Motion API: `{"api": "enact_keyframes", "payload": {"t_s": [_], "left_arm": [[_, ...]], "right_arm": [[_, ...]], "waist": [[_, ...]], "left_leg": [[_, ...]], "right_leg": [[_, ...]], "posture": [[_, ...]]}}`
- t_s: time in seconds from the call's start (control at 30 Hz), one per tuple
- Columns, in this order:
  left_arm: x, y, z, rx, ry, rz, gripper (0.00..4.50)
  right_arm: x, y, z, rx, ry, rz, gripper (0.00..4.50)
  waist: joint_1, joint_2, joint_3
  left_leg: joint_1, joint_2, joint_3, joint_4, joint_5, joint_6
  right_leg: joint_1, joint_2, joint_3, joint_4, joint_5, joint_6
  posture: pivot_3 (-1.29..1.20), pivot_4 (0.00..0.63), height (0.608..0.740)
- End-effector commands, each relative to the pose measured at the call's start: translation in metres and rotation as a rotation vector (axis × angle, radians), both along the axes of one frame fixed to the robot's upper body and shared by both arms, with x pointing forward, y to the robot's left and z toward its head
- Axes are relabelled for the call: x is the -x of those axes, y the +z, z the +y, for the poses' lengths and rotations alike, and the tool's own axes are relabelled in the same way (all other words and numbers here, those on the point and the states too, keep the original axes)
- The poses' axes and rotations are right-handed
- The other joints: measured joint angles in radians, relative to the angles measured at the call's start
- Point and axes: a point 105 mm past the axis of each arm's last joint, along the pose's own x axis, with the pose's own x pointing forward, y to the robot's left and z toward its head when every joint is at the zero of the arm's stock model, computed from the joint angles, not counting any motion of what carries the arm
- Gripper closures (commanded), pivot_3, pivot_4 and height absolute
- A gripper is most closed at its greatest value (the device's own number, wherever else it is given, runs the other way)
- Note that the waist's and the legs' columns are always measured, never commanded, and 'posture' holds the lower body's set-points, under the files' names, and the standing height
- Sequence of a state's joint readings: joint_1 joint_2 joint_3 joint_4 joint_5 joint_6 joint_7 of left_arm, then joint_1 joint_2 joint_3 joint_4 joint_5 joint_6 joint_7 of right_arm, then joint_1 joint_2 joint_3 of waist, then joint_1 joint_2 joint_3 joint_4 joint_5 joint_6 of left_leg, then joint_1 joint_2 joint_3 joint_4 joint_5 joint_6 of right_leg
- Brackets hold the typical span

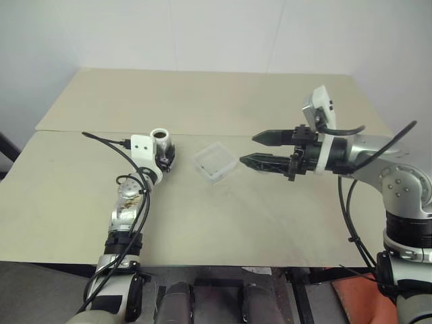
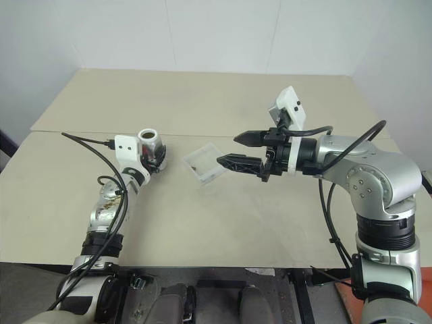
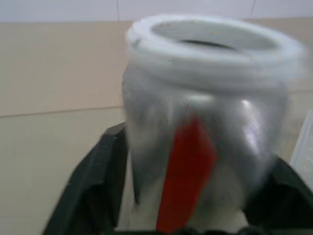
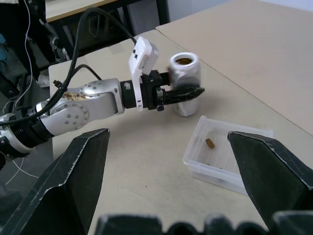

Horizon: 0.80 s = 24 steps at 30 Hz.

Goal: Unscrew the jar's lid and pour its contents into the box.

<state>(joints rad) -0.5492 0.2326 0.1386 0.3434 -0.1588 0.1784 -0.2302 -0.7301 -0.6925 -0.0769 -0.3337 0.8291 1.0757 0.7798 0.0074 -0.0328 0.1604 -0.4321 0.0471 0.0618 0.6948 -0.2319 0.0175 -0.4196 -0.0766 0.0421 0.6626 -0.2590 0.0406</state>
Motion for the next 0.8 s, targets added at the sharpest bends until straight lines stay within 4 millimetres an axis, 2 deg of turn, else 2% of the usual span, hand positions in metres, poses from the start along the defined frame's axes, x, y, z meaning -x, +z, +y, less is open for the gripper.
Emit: {"api": "enact_keyframes", "payload": {"t_s": [0.03,0.23,0.4,0.5,0.57,0.67,0.8], "left_arm": [[0.005,0.012,0.000,-0.009,-0.016,-0.057,0.04],[0.025,0.011,0.012,-0.086,-0.027,-0.035,0.04],[0.071,0.007,0.020,-0.180,-0.145,0.057,0.04],[0.094,0.012,0.026,-0.237,-0.210,0.101,0.04],[0.107,0.019,0.027,-0.262,-0.270,0.109,0.04],[0.134,0.043,0.031,-0.296,-0.470,0.112,0.04],[0.156,0.087,0.038,-0.290,-0.693,0.056,0.04]], "right_arm": [[0.004,0.011,-0.001,-0.020,0.000,-0.065,0.00],[0.005,0.010,-0.001,-0.021,0.001,-0.060,0.00],[0.007,0.007,-0.002,0.001,-0.008,-0.072,0.00],[0.009,0.006,-0.004,0.003,-0.010,-0.074,0.00],[0.009,0.004,-0.005,0.008,-0.014,-0.071,0.00],[0.009,-0.005,-0.011,0.041,-0.017,-0.074,0.00],[0.009,-0.014,-0.019,0.091,-0.013,-0.097,0.00]], "waist": [[-0.001,0.000,0.000],[-0.008,0.000,0.000],[-0.019,0.000,0.000],[-0.020,0.000,0.000],[-0.018,0.000,0.000],[-0.019,0.000,0.000],[-0.019,0.000,0.000]], "left_leg": [[0.000,0.000,0.000,0.000,0.000,0.000],[0.000,0.000,0.000,-0.001,0.000,0.000],[0.000,0.001,0.000,-0.002,0.000,0.000],[0.001,0.001,0.000,-0.002,0.000,0.000],[0.001,0.002,0.000,-0.002,0.000,0.000],[0.001,0.002,0.000,-0.002,0.000,0.000],[0.002,0.002,0.002,-0.003,0.000,0.000]], "right_leg": [[0.000,0.000,0.000,0.000,0.000,0.000],[0.000,0.000,0.000,0.000,0.000,0.000],[-0.001,0.000,0.001,0.000,0.000,0.000],[-0.001,0.000,0.001,0.000,0.000,0.000],[0.000,0.000,0.000,0.000,0.000,0.000],[0.000,0.000,0.000,-0.001,0.000,-0.001],[-0.001,0.000,0.000,-0.002,-0.001,-0.001]], "posture": [[0.00,0.150,0.740],[0.00,0.150,0.740],[0.00,0.150,0.740],[0.00,0.150,0.740],[0.00,0.150,0.740],[0.00,0.150,0.740],[0.00,0.150,0.740]]}}
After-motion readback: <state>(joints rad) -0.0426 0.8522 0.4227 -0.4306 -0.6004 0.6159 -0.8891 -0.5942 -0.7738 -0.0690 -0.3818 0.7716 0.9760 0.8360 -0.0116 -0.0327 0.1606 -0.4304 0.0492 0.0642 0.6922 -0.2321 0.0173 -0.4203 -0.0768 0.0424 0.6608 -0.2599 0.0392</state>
